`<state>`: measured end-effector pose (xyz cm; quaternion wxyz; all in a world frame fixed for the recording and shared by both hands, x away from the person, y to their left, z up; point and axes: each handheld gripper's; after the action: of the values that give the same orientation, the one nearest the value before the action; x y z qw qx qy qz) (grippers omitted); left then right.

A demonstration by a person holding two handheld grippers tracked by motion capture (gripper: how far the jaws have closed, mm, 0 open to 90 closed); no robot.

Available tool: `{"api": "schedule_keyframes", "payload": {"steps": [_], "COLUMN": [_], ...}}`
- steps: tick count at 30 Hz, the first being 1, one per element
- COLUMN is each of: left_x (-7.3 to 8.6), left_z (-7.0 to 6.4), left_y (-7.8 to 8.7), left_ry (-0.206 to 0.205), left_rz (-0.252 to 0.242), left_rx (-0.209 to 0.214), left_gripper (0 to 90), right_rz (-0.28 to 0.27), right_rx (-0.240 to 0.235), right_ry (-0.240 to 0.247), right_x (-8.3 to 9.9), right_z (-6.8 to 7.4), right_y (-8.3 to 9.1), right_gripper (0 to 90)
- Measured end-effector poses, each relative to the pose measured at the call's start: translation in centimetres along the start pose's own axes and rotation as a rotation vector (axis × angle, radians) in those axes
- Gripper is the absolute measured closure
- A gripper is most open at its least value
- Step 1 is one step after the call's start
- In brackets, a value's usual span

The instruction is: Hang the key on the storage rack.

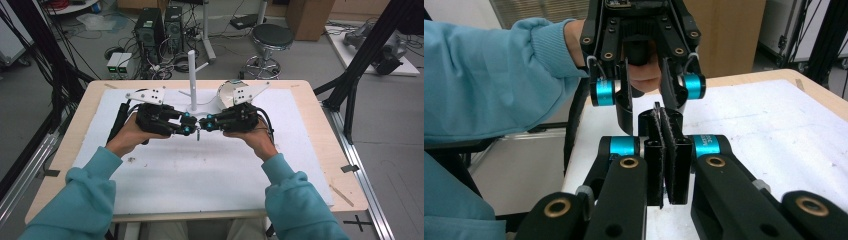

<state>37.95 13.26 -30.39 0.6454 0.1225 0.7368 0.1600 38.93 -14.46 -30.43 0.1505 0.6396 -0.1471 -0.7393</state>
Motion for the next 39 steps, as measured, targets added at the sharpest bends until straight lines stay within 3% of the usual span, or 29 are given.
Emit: {"api": "schedule_keyframes", "payload": {"steps": [24, 39], "left_x": [0.10, 0.03], "left_z": [0.21, 0.17], "left_y": [-0.20, -0.06], "left_ry": [0.016, 0.023], "left_rz": [0.022, 0.018], "left_rx": [0.008, 0.010], "left_gripper": [86.5, 87.9], "right_rz": [-0.001, -0.010], "right_rx": [-0.005, -0.018], "right_ry": [-0.009, -0.005], "right_x": [0.32, 0.35], "right_z": [-0.08, -0.16], "right_y": [-0.21, -0.25], "right_gripper": [89.0, 88.8]}}
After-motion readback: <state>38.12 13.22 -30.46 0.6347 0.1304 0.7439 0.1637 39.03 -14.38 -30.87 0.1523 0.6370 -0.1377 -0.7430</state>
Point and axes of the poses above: each handheld gripper's, and its own axes: y roughly backward along the jaws, x roughly out of its underside, z roughly to its left, and after that the axes turned 7 degrees about z, right-handed
